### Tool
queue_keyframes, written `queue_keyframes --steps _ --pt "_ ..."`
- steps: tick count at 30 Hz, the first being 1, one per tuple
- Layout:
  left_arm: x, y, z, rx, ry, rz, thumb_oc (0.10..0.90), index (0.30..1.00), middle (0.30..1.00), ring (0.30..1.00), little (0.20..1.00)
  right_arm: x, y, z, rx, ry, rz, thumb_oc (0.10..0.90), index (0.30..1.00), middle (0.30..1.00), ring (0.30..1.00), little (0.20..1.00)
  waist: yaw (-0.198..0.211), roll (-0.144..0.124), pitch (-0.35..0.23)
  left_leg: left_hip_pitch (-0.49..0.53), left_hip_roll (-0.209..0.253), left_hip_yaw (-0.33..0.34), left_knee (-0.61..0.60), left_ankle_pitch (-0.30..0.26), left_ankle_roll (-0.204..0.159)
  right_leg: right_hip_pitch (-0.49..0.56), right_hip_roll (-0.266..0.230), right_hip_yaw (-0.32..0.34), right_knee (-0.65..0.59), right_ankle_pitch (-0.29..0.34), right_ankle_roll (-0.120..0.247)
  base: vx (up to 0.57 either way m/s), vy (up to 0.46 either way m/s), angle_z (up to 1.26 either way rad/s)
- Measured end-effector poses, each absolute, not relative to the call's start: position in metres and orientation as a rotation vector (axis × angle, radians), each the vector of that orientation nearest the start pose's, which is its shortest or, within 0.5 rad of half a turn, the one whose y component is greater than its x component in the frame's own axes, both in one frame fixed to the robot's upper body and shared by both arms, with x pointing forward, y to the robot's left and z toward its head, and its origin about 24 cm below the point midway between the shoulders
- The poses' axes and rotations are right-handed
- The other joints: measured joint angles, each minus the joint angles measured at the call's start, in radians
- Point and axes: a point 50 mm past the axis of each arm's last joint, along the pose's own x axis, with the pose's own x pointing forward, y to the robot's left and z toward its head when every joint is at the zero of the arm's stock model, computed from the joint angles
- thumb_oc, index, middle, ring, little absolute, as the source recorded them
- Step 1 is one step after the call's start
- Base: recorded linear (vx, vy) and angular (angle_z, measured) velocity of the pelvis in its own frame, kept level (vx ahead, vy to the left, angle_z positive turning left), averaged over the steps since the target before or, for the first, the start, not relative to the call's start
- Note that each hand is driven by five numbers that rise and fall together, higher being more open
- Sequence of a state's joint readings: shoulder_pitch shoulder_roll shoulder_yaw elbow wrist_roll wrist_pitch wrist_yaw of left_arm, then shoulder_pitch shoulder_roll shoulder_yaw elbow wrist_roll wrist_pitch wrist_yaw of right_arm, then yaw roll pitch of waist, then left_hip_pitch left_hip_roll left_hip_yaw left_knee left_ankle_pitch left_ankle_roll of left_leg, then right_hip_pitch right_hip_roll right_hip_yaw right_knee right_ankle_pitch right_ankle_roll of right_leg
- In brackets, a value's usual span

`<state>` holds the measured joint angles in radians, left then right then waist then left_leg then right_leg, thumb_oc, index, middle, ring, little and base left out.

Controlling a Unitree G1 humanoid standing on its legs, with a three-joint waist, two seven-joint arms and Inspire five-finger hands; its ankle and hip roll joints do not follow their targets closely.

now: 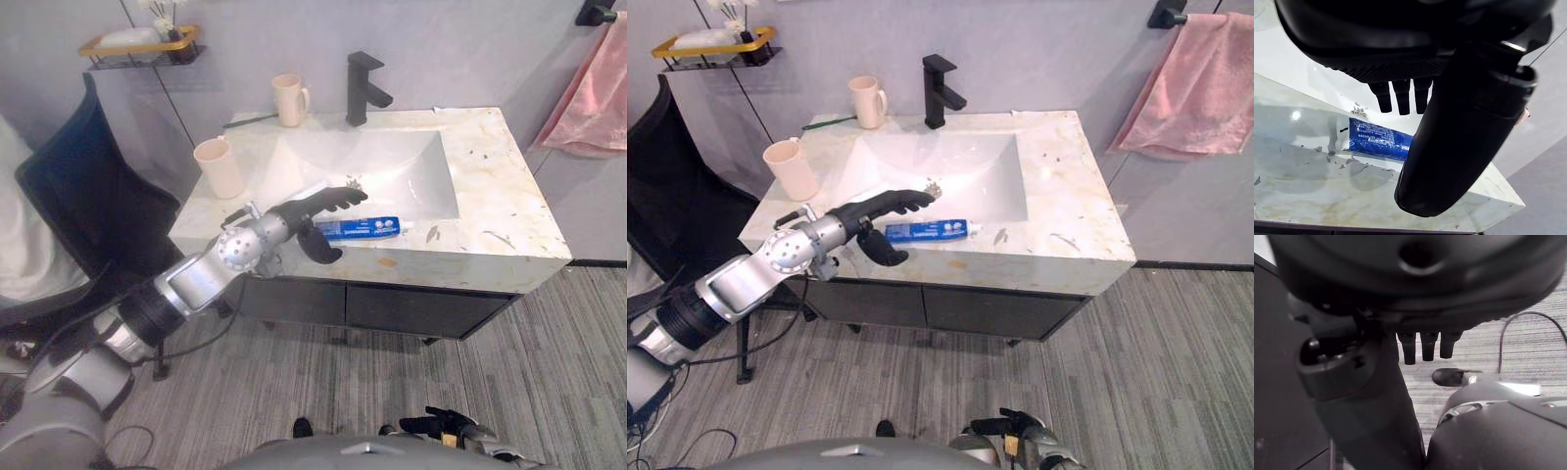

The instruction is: Organize the bathroom.

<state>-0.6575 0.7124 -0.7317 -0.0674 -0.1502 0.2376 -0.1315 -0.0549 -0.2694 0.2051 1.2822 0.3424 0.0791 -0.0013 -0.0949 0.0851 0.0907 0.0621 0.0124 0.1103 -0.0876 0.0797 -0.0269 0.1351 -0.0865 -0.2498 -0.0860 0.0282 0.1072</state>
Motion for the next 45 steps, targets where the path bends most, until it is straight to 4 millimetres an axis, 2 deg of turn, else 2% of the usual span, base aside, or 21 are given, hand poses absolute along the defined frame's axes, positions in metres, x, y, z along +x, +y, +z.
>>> queue_keyframes --steps 3,12,24,45 --pt "0.312 0.106 0.135 0.929 -0.156 -0.627 0.800 0.900 0.900 0.900 0.900 0.092 -0.242 -0.161 -0.056 1.293 -0.216 0.800 0.900 0.900 0.900 0.900 0.000 0.000 0.000 -0.003 0.000 0.005 0.000 0.000 0.000 -0.005 0.000 0.004 0.000 0.000 0.000 0.00 -0.008 -0.04" --pt "0.315 0.117 0.137 1.027 -0.176 -0.565 0.800 0.900 0.900 0.900 0.900 0.092 -0.241 -0.161 -0.041 1.285 -0.225 0.800 0.900 0.900 0.900 0.900 -0.006 0.001 0.006 -0.009 -0.001 0.006 0.000 0.000 0.000 -0.012 -0.001 0.003 0.000 0.000 0.000 0.00 0.000 0.00" --pt "0.324 0.121 0.131 1.040 -0.136 -0.563 0.800 0.900 0.900 0.900 0.900 0.098 -0.245 -0.158 -0.034 1.262 -0.237 0.800 0.900 0.900 0.900 0.900 -0.019 0.027 0.033 -0.009 -0.001 0.013 0.000 -0.001 -0.001 -0.013 -0.001 0.005 0.000 -0.003 0.004 0.00 0.004 -0.01" --pt "0.327 0.114 0.130 1.034 -0.152 -0.580 0.800 0.900 0.900 0.900 0.900 0.098 -0.246 -0.158 -0.042 1.266 -0.244 0.800 0.900 0.900 0.900 0.900 -0.013 0.046 0.033 -0.009 -0.002 0.014 0.001 -0.002 -0.003 -0.012 -0.004 0.004 0.000 -0.005 0.005 0.00 0.000 0.00"
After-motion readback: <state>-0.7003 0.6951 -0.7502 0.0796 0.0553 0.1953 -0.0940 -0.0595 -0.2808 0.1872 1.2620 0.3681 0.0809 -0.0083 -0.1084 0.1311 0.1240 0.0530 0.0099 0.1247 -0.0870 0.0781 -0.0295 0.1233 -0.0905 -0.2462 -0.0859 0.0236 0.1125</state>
